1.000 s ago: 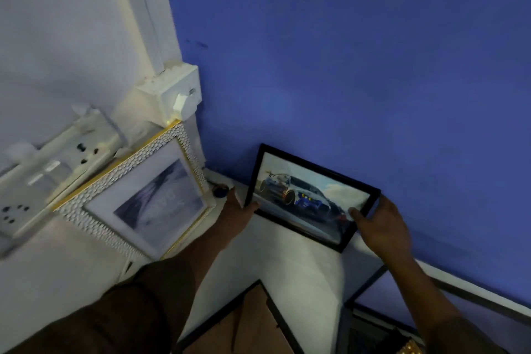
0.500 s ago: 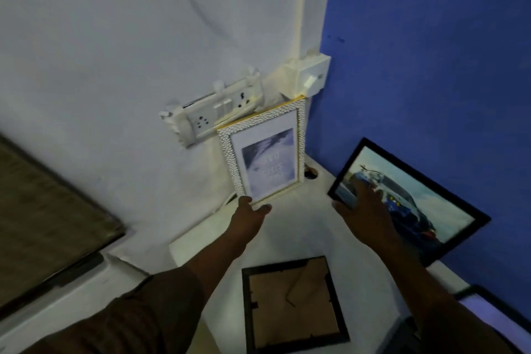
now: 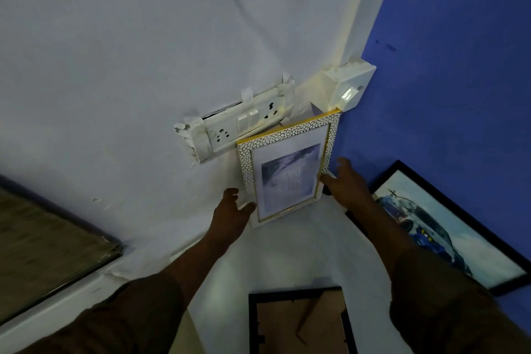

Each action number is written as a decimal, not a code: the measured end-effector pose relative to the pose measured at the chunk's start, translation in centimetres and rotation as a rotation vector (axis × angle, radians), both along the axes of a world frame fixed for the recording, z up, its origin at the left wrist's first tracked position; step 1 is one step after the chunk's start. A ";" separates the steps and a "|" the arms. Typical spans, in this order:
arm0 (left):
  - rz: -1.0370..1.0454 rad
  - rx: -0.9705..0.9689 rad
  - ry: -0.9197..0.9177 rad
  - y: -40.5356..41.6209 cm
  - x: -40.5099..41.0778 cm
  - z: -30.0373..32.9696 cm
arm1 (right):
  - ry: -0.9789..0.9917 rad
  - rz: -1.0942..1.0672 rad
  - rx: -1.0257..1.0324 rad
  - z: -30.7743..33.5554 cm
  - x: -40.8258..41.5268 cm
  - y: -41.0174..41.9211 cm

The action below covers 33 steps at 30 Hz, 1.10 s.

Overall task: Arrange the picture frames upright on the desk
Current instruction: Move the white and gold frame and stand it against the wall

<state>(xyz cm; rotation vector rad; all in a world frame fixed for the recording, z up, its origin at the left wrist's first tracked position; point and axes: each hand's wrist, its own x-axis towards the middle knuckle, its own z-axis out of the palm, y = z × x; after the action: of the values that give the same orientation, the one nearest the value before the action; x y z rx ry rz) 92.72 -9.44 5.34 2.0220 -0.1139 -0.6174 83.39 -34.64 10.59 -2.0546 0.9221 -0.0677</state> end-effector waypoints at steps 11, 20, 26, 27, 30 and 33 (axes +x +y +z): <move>-0.344 0.213 -0.271 -1.0 4.7 -1.4 | -0.100 -0.131 0.148 -1.8 4.6 -1.3; -0.398 -0.010 -0.427 1.0 1.9 1.1 | -0.217 -0.313 0.218 -2.0 -1.5 -0.1; -0.399 -0.274 -0.538 1.0 -3.6 6.3 | -0.294 -0.340 0.298 1.0 -9.9 1.2; -0.385 -0.327 -0.553 1.0 -5.1 7.3 | -0.305 -0.338 0.313 1.7 -11.7 1.7; -0.352 -0.445 -0.523 0.9 -9.1 10.1 | -0.338 -0.336 0.356 3.4 -16.9 3.1; -0.390 -0.423 -0.567 0.8 -14.1 13.2 | -0.391 -0.432 0.274 5.9 -23.8 4.8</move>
<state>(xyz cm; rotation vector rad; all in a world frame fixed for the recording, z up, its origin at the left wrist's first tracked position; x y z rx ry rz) 78.64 -8.63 18.57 1.7099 -0.9154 -0.2063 59.60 -29.83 16.48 -1.4930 1.0418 -0.5256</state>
